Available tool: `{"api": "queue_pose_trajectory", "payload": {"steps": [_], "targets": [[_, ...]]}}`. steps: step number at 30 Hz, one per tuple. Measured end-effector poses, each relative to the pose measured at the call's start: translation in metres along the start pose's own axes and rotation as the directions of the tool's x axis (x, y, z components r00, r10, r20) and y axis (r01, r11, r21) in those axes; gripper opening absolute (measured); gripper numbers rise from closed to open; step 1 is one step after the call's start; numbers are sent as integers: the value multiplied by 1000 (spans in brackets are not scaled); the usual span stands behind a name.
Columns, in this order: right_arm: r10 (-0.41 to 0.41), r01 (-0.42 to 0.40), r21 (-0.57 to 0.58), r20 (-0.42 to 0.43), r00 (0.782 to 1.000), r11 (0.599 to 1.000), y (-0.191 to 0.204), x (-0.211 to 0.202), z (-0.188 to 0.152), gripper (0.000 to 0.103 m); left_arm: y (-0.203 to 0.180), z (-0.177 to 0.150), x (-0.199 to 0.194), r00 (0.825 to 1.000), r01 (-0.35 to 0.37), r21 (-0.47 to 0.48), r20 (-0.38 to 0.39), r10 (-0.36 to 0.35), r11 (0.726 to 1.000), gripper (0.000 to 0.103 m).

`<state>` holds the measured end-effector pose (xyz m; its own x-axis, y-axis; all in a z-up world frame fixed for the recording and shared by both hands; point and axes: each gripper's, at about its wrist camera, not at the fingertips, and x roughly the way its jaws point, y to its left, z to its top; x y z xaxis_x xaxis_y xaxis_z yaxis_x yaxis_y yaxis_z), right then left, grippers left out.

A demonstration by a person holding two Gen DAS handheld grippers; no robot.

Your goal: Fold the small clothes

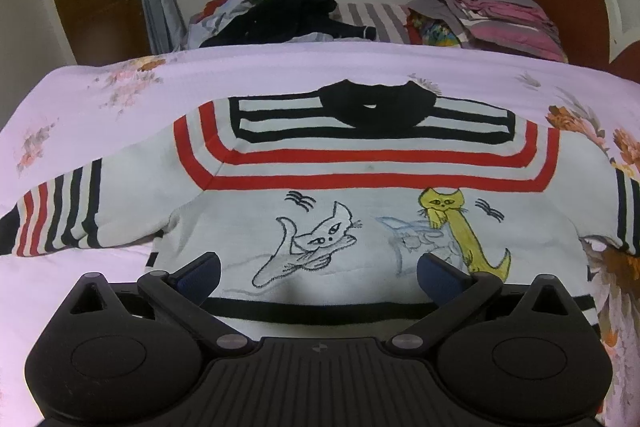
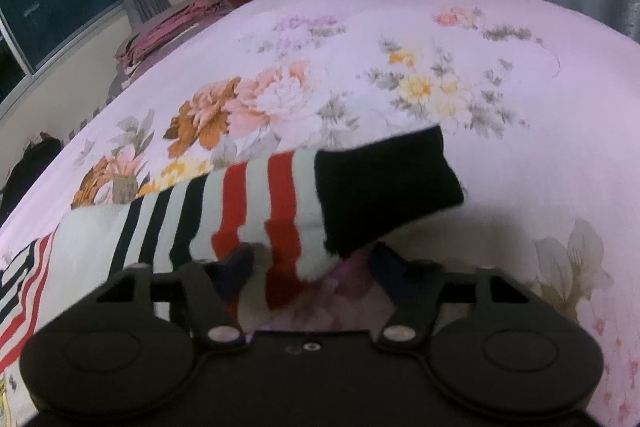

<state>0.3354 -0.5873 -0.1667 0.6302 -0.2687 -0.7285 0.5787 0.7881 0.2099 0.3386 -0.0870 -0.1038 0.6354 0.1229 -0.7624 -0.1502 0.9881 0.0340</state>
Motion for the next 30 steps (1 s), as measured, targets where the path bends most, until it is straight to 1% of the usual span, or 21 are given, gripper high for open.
{"api": "queue_pose_trajectory", "payload": {"steps": [4, 5, 6, 9, 11, 14, 16, 19, 21, 23, 26, 28, 29, 30], "targets": [[19, -19, 1, 13, 1000, 1000, -1, 1, 5, 20, 5, 2, 3, 1000, 17, -15, 2, -17, 1000, 103], [29, -29, -4, 17, 999, 1000, -1, 0, 6, 14, 6, 3, 3, 1000, 22, -19, 2, -22, 1000, 103], [41, -41, -9, 30, 999, 999, 1, -4, 8, 11, 8, 3, 3, 1000, 25, -19, 5, -25, 1000, 103], [85, -81, -49, 89, 992, 996, 14, -21, 13, 9, 16, 5, 2, 998, 56, -14, 26, -55, 998, 103], [139, -126, -103, 124, 982, 987, 35, -36, 16, 8, 22, 8, 3, 997, 81, -22, 21, -80, 997, 103], [236, -207, -187, 152, 960, 960, 75, -57, 15, 8, 34, 15, 4, 994, 108, -49, 32, -107, 993, 103], [309, -268, -248, 143, 940, 931, 111, -68, 9, 8, 44, 20, 5, 993, 114, -61, 47, -111, 992, 103], [408, -358, -325, 100, 908, 876, 169, -79, -11, 8, 60, 26, 10, 991, 118, -64, 71, -113, 991, 103], [453, -401, -372, 60, 889, 837, 206, -82, -30, 8, 71, 28, 13, 990, 115, -57, 86, -110, 992, 103], [487, -446, -401, 1, 874, 800, 241, -80, -52, 8, 82, 28, 18, 989, 123, -57, 89, -118, 991, 103], [505, -489, -434, -86, 859, 757, 284, -71, -86, 8, 99, 29, 26, 988, 139, -74, 79, -133, 988, 103], [500, -508, -447, -146, 853, 736, 307, -62, -108, 8, 107, 30, 33, 985, 161, -81, 78, -155, 984, 103], [492, -518, -451, -184, 851, 727, 317, -55, -119, 10, 110, 30, 36, 982, 177, -82, 76, -171, 981, 103], [486, -527, -452, -213, 847, 720, 322, -52, -129, 15, 111, 30, 40, 980, 191, -84, 71, -185, 978, 103]]}}
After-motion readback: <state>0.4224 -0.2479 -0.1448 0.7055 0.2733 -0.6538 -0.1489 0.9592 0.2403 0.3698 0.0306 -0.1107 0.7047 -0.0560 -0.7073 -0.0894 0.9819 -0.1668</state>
